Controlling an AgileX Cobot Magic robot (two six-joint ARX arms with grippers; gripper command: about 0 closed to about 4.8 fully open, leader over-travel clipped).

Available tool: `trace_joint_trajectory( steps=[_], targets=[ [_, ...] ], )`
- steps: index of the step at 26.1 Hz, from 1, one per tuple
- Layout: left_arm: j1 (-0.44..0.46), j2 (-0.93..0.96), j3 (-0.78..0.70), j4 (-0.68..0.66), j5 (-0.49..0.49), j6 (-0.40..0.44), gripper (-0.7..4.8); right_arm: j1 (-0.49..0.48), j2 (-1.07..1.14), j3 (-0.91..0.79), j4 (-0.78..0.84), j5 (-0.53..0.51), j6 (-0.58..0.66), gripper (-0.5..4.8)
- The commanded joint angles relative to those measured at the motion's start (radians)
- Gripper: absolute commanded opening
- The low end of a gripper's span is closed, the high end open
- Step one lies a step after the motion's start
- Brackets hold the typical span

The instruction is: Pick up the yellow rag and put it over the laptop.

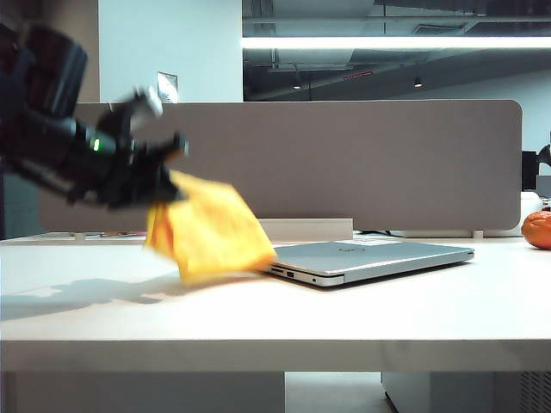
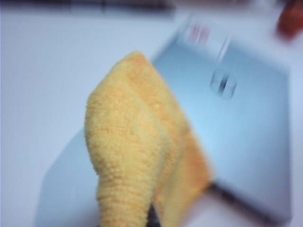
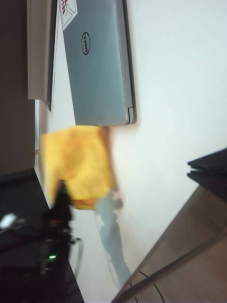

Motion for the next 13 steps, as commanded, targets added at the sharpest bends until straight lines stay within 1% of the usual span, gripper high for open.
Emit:
trace_joint_trajectory(
  steps=[1,3,9,11,13],
  targets=[
    [0.002,-0.003,0.047,0.123,0.029,-0.106,-0.06,0.0,-0.001,-0.004,0.01,0.001,-0.003,-0.05],
    [0.001,-0.002,0.085,0.116,0.042,-0.13,-0.06,0.0,-0.001,-0.004,0.01,0.002,-0.003,-0.05],
    [-0.034,0.001,0.21,0.03,0.039,-0.13,-0.06,0.0,-0.001,-0.004,0.01,0.002,-0.003,-0.05],
    [-0.052,0.005,0.243,0.027,0.015,-0.127,-0.06,0.0,-0.001,-0.004,0.01,0.006,-0.003,-0.05],
    [-0.079,0.019,0.28,0.021,-0.036,-0.118,-0.06,0.0,-0.001,-0.004,0.01,0.013,-0.003,-0.05]
  ],
)
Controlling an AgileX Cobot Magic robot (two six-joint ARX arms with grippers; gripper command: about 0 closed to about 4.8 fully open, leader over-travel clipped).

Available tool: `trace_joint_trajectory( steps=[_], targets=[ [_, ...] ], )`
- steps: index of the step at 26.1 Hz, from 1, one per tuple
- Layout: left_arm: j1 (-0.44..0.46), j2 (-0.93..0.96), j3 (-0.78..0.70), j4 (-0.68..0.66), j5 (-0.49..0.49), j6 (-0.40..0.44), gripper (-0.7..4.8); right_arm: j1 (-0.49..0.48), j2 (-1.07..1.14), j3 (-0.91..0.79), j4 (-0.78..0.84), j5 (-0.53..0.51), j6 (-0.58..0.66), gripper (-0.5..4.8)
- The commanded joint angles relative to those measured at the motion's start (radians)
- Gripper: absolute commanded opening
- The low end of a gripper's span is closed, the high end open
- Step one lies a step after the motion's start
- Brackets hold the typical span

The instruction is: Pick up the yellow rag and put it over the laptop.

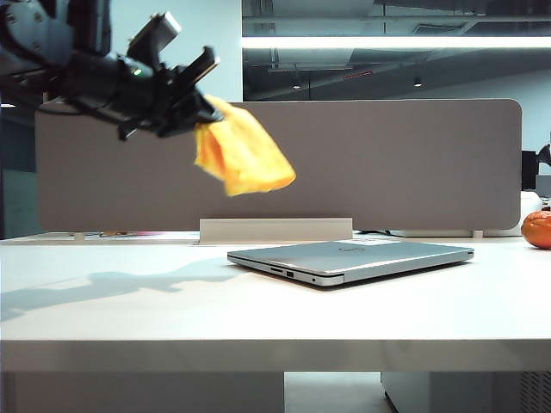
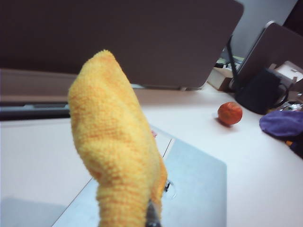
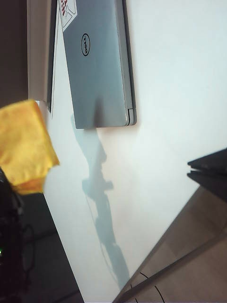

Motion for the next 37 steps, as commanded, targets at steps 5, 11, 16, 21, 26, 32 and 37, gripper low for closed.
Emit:
trace_joint_trajectory(
  steps=[5,11,16,21,26,32,37],
  targets=[
    [-0.095,0.119,0.188,-0.023,-0.077,0.023,-0.06,0.0,-0.001,-0.004,0.01,0.014,-0.003,-0.05],
    [-0.152,0.301,0.396,-0.102,-0.077,0.019,-0.06,0.0,-0.001,-0.004,0.01,0.013,-0.003,-0.05],
    [-0.18,0.434,0.571,-0.265,-0.071,0.018,-0.06,0.001,-0.001,-0.004,0.01,0.013,-0.003,-0.05],
    [-0.201,0.536,0.702,-0.434,-0.069,0.018,-0.06,0.0,-0.001,-0.004,0.01,0.013,-0.003,-0.05],
    [-0.204,0.575,0.747,-0.556,-0.089,0.019,-0.05,0.0,-0.001,-0.004,0.01,0.013,-0.003,-0.05],
    [-0.193,0.574,0.748,-0.624,-0.189,0.019,2.43,0.0,-0.001,-0.004,0.01,0.013,-0.002,-0.05],
    [-0.185,0.567,0.749,-0.631,-0.19,0.021,4.41,0.0,-0.001,-0.004,0.01,0.013,-0.003,-0.05]
  ],
)
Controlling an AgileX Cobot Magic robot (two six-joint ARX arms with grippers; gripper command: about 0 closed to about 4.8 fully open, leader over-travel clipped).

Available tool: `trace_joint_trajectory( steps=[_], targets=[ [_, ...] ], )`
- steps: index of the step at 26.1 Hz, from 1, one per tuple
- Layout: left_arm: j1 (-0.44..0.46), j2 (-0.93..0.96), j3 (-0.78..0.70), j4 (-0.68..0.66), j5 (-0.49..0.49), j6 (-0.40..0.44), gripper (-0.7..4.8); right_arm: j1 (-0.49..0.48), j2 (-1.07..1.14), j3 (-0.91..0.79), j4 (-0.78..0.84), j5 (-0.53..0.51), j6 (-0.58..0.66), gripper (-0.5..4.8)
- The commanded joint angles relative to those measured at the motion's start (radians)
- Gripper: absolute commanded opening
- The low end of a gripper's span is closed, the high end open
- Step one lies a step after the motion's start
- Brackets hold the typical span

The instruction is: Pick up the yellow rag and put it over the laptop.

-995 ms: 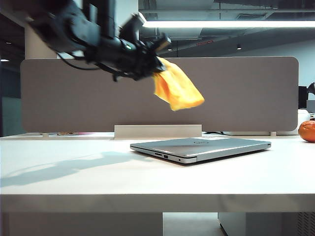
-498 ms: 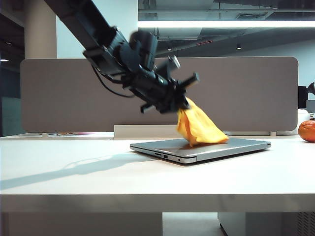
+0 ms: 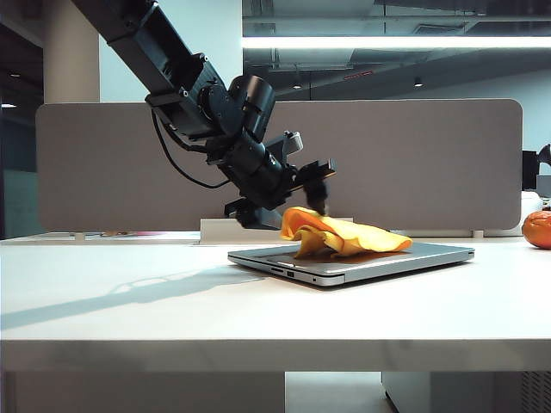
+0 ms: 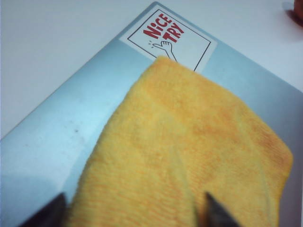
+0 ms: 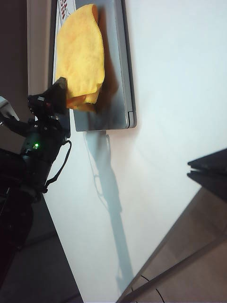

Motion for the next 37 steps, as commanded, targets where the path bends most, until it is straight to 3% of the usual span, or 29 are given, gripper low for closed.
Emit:
trace_joint_trajectory(
  steps=[1,7,14,16,18,20,22,29,37],
  targets=[
    [0.001,-0.018,0.006,0.001,-0.002,0.008,4.63,0.0,-0.001,-0.004,0.01,0.002,-0.002,-0.05],
    [0.014,-0.077,0.006,-0.036,-0.031,0.1,4.79,0.0,-0.001,-0.004,0.01,0.036,-0.003,-0.05],
    [0.07,-0.196,0.006,-0.168,-0.045,0.098,4.66,-0.001,-0.001,-0.004,0.01,0.243,-0.006,-0.05],
    [0.087,-0.23,0.006,-0.205,-0.045,0.099,3.67,-0.001,-0.001,-0.004,0.01,0.328,-0.007,-0.05],
    [0.125,-0.293,0.006,-0.261,-0.044,0.099,1.72,-0.001,-0.001,-0.004,0.01,0.491,-0.008,-0.05],
    [0.158,-0.337,0.006,-0.3,-0.044,0.109,0.85,-0.001,-0.001,-0.004,0.011,0.611,-0.032,-0.05],
    [0.193,-0.381,0.006,-0.349,-0.048,0.187,0.02,-0.002,-0.001,-0.004,0.011,0.652,-0.052,-0.05],
    [0.218,-0.449,0.0,-0.441,-0.087,0.334,-0.06,-0.002,-0.001,-0.004,0.01,0.652,-0.056,-0.05],
    [0.219,-0.573,-0.095,-0.379,-0.092,0.346,-0.06,-0.001,-0.001,-0.004,0.01,0.649,-0.056,-0.05]
  ],
)
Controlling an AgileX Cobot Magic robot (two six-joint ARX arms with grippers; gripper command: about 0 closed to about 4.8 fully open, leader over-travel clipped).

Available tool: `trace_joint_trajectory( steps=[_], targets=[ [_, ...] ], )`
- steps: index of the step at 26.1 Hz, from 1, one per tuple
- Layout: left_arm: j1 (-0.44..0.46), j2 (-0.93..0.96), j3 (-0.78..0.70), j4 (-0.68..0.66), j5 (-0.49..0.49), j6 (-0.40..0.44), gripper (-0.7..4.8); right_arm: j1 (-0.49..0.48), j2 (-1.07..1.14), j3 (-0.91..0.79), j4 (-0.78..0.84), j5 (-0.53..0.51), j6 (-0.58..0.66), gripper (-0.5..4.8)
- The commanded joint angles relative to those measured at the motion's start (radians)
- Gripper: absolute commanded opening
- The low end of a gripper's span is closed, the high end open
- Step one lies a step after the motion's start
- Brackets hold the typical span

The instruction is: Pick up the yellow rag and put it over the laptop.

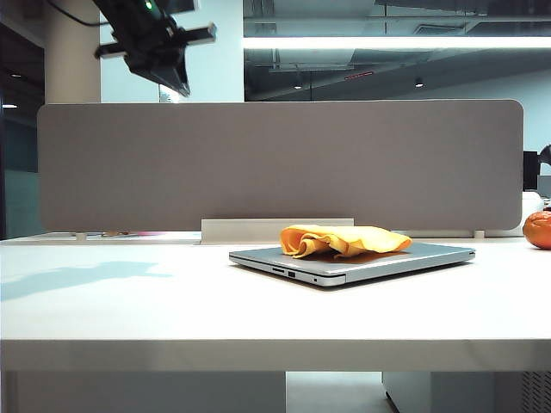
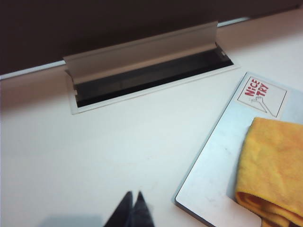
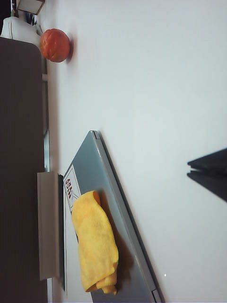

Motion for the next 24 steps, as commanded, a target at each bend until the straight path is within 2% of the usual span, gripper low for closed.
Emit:
trace_joint_trajectory(
  steps=[1,4,7,10,21,24],
  targets=[
    [-0.001,-0.067,-0.066,0.065,-0.003,0.003,-0.06,0.0,-0.001,-0.004,0.01,0.001,-0.004,-0.05],
    [-0.001,-0.14,-0.164,0.125,-0.011,0.003,-0.06,0.0,-0.001,-0.004,0.01,0.001,-0.004,-0.05],
    [-0.001,-0.272,-0.352,0.196,-0.01,0.003,-0.06,0.0,-0.001,-0.004,0.01,0.002,-0.004,-0.05],
    [-0.002,-0.449,-0.602,0.272,-0.01,-0.006,-0.06,0.0,-0.001,-0.004,0.01,0.002,-0.004,-0.05],
    [-0.002,-0.79,-1.039,0.379,-0.01,-0.077,-0.06,0.002,-0.001,-0.004,0.01,0.002,-0.004,-0.05],
    [-0.002,-0.87,-1.116,0.398,-0.006,-0.096,-0.06,0.002,-0.001,-0.004,0.01,0.002,-0.004,-0.05]
  ],
)
